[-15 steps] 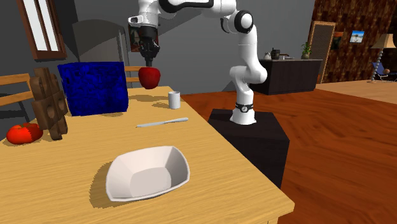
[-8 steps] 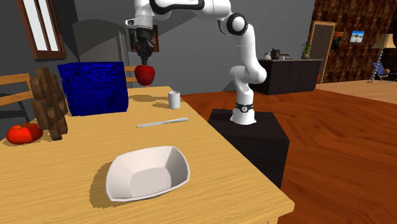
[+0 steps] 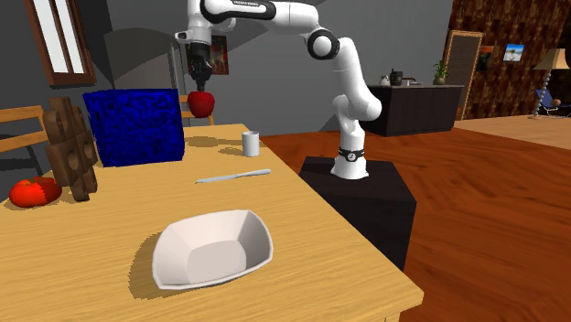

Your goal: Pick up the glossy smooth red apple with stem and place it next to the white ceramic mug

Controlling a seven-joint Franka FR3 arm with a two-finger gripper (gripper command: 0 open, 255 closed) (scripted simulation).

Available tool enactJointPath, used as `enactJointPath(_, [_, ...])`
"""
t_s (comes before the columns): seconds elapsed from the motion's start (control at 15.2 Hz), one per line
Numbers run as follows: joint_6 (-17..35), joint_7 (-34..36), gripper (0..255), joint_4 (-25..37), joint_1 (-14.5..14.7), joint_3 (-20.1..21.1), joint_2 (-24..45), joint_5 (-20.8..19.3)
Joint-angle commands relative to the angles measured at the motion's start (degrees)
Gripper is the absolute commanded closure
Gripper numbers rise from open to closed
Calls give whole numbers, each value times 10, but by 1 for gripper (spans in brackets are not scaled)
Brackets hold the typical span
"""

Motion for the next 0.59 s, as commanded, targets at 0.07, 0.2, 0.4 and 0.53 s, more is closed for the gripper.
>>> enactJointPath(0.07, [-29, -32, 255, 68, -53, 1, 48, 27])
enactJointPath(0.2, [-56, -48, 255, 130, -95, 4, 87, 47])
enactJointPath(0.4, [-24, -53, 255, 84, -81, 2, 74, 40])
enactJointPath(0.53, [-4, -57, 255, 57, -72, 1, 67, 38])
